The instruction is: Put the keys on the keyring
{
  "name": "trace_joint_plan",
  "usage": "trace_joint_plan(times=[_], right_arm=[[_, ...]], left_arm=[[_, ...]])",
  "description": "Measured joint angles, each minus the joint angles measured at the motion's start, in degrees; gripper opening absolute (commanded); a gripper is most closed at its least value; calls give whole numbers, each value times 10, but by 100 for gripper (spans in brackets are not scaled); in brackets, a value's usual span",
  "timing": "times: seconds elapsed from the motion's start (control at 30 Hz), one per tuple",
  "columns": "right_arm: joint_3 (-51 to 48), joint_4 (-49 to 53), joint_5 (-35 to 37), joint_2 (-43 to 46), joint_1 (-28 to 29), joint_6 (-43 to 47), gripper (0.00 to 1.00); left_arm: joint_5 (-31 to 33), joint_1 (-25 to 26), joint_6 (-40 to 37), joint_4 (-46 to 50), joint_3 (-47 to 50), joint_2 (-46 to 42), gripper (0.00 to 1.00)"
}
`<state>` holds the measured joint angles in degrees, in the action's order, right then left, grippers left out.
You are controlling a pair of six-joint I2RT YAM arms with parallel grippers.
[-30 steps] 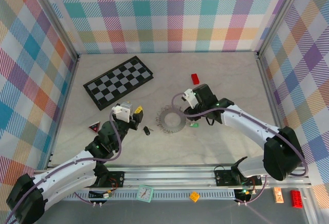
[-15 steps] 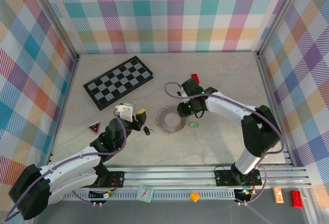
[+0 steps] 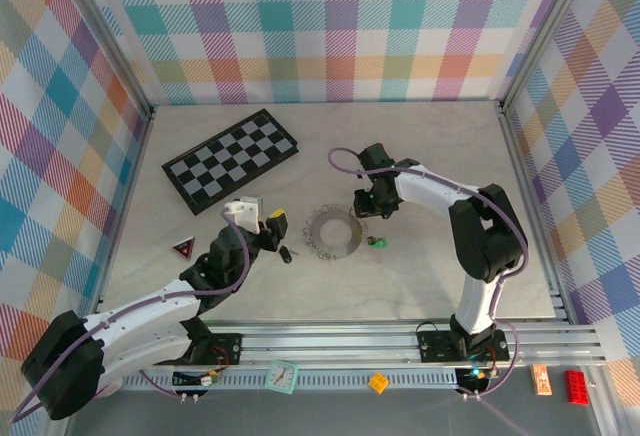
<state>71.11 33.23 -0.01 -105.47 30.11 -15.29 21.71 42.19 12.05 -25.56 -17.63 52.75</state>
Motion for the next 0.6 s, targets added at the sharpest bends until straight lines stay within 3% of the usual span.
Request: trace_joint_plan(times=[0.6], right_arm=[[12, -1, -39, -32, -5, -15, 16]], left_arm=[[0, 0, 2, 0, 0, 0, 54]])
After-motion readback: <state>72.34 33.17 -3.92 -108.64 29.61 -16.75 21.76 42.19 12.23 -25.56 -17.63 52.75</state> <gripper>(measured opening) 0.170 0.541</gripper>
